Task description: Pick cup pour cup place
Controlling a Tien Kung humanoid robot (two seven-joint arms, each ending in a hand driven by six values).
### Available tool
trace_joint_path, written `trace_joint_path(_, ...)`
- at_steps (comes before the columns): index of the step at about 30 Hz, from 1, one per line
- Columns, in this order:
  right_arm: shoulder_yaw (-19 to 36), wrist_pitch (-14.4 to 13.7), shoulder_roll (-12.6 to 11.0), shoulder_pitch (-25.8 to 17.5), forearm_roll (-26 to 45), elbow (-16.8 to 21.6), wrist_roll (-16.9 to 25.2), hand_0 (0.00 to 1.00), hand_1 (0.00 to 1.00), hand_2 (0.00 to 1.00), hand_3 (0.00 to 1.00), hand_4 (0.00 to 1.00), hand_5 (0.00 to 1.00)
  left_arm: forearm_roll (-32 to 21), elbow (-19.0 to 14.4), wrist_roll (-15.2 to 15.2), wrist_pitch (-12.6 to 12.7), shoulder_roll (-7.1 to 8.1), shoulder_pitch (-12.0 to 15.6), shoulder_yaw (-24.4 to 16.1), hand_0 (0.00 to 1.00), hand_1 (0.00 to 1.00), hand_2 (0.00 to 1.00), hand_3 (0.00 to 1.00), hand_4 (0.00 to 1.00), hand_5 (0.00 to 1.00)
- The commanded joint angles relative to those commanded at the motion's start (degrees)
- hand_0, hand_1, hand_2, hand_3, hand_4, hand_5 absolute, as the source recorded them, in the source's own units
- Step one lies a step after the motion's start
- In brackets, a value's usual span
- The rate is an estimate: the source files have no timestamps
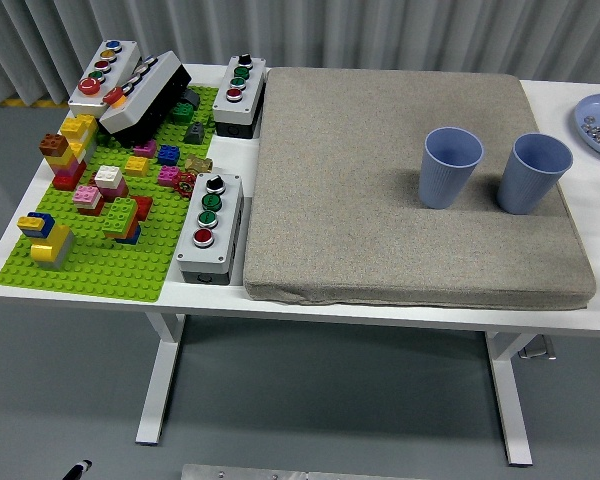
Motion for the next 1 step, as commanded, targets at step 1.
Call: trace_joint_path(1, -0.03, 0.01, 0.00, 0.01, 0.01, 0.01, 0.00, 0.877, 0.806, 0.845, 0.843, 0.779, 0.998, -0.03, 0.00, 0.00, 0.00, 0.00, 0.00, 0.00, 0.875, 0.844, 0.920, 0.809, 0.655, 0.998)
